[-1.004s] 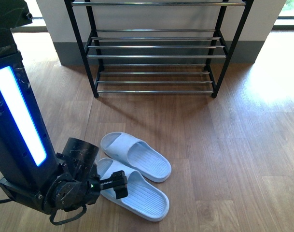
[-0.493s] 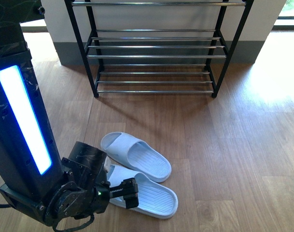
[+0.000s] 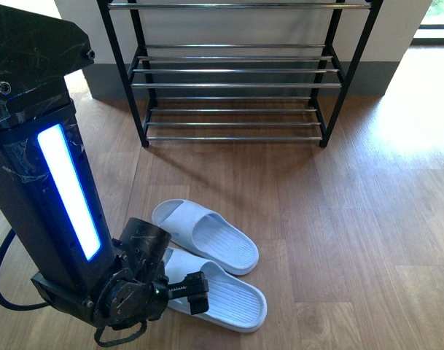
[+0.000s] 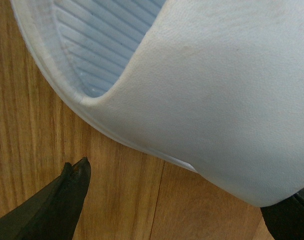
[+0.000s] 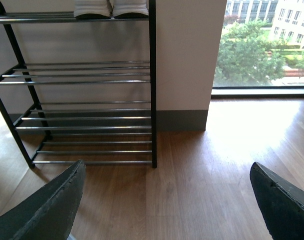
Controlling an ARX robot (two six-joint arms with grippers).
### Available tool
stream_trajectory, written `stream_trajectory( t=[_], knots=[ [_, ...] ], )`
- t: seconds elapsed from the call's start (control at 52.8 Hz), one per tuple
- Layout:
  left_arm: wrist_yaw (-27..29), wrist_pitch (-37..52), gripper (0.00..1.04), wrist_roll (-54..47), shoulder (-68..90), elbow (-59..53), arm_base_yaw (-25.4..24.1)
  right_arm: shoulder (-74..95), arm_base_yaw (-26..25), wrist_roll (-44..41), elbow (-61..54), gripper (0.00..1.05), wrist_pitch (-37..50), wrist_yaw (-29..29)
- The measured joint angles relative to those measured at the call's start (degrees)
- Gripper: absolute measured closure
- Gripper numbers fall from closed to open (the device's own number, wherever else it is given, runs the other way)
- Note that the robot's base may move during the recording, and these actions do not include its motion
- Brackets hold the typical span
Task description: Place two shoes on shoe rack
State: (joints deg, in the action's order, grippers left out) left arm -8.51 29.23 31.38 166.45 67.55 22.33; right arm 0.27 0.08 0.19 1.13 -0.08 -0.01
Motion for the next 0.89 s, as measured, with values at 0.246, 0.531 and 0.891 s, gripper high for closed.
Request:
stream_trajectory(
  t=[0.246, 0.531, 0.891],
  knots=[
    [11.1, -1.1, 0.33, -6.4, 0.2, -0.5, -3.7, 0.0, 0.0, 0.0, 0.0, 0.09, 0.0, 0.0],
    [15.1, -0.5, 0.80, -10.1, 0.5, -1.7, -6.8, 0.0, 0.0, 0.0, 0.0, 0.09, 0.0, 0.0],
    [19.1, 3.9, 1.03, -13.5, -10.0, -13.9, -12.9, 0.0, 0.0, 0.0, 0.0, 0.09, 0.0, 0.0]
  ],
)
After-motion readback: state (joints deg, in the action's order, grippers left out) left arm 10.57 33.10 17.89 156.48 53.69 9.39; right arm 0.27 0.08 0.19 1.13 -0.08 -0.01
